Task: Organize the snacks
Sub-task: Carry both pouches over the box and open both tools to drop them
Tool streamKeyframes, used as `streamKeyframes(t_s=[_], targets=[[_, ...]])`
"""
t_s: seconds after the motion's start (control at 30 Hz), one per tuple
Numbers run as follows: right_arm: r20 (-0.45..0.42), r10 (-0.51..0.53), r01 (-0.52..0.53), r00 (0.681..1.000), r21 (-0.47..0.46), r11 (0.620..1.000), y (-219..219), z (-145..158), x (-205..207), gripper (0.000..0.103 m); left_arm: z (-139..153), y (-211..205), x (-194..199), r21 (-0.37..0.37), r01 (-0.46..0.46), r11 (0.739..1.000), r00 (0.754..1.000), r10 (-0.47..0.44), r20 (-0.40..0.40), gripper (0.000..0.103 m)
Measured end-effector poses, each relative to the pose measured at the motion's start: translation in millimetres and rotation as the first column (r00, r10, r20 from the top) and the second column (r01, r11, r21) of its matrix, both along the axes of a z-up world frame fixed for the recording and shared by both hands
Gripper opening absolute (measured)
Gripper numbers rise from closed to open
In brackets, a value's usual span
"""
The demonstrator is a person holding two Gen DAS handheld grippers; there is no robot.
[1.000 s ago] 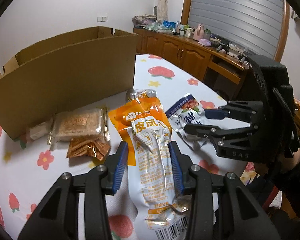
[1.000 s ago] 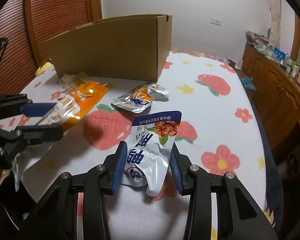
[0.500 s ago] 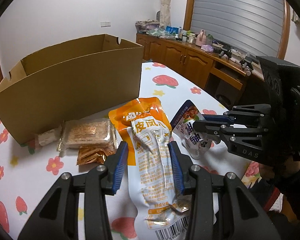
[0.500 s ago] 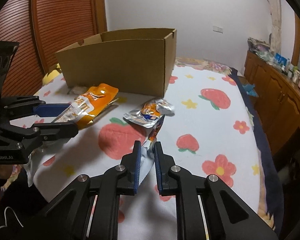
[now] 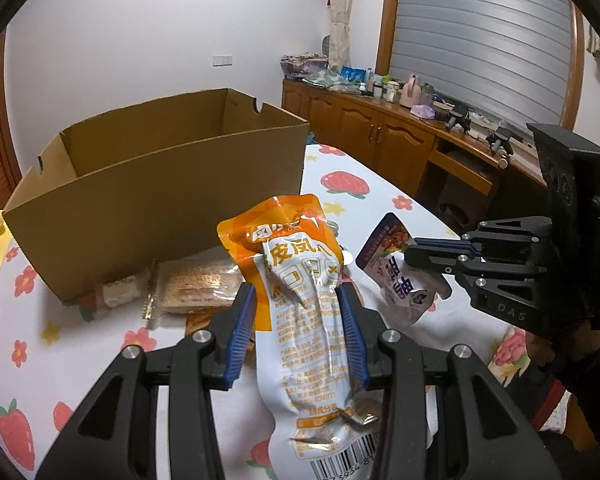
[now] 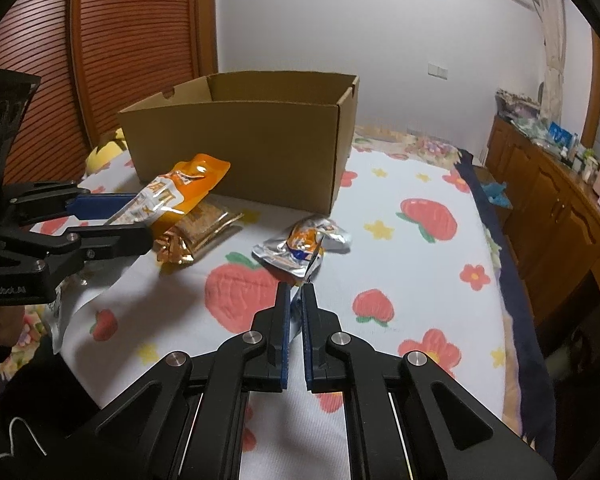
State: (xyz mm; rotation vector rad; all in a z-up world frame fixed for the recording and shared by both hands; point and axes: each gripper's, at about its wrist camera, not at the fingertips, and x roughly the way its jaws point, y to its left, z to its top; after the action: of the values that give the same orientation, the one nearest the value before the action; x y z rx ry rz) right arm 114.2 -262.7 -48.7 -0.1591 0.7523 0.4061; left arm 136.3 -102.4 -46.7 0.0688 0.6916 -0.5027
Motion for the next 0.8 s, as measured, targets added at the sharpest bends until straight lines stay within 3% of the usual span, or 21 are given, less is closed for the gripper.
streamKeyframes(t_s=[0.8], targets=[[0.186,0.094,-0.089,0.978,-0.035,0.995,35.4,86.3,18.6,0.002,56.9,48.4,23.5,0.003,-0.088,0.996,0.988,0.087,0.124,0.041]])
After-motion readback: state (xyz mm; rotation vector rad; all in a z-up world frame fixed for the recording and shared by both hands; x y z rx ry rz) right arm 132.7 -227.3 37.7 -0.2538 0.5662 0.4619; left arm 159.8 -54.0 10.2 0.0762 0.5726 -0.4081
